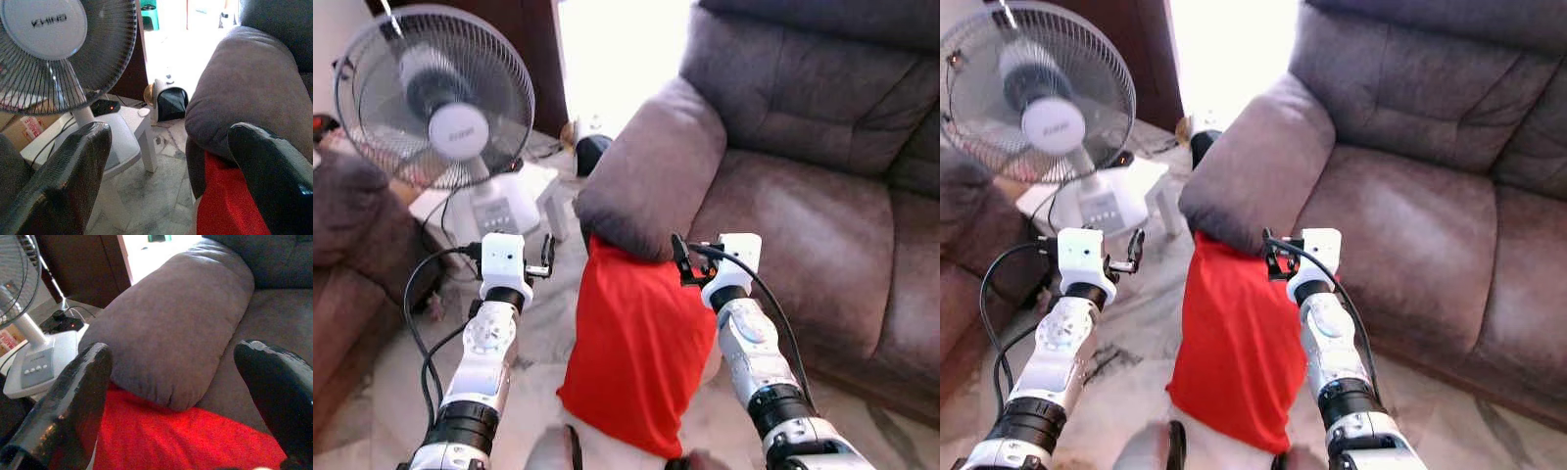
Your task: Move the pillow to the sofa from floor
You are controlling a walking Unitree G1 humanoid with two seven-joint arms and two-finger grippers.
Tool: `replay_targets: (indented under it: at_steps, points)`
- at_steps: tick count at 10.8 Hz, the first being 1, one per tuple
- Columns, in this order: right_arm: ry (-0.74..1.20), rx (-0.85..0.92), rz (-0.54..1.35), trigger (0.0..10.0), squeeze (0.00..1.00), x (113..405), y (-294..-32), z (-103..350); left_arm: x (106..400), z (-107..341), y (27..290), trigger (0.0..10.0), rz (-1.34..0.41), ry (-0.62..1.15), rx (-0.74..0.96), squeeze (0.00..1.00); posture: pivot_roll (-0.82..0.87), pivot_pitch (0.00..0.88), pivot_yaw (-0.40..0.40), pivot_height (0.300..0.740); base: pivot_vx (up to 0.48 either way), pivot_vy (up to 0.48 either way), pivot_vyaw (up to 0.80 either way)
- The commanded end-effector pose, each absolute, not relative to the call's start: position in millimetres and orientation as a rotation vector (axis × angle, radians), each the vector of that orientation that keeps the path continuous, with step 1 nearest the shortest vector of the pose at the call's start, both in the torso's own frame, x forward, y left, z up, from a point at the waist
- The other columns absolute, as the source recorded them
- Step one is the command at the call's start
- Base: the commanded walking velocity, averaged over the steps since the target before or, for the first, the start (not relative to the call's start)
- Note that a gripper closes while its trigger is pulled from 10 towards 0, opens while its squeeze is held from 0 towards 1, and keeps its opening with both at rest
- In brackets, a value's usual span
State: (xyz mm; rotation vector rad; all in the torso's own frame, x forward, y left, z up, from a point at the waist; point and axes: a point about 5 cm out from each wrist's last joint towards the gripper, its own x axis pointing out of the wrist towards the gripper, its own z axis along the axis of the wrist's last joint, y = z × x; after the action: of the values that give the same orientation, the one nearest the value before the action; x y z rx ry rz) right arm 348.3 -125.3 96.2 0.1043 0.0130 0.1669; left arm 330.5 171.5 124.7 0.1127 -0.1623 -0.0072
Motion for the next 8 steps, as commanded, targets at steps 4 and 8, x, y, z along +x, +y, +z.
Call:
replay_targets:
  at_steps: [4,8]
  points:
    - [0.045,0.099,0.162,10.0,0.0,346.1,-125.2,89.5,328.6,118.4,174.0,10.0,-0.006,-0.135,0.111,0.0,0.15,0.165,0.004,0.65,0.0,0.0,0.0]
    - [0.033,0.103,0.168,10.0,0.0,344.9,-124.1,89.3,328.1,118.0,178.4,10.0,0.003,-0.132,0.117,0.0,0.15,0.174,0.005,0.607,0.0,0.0,0.0]
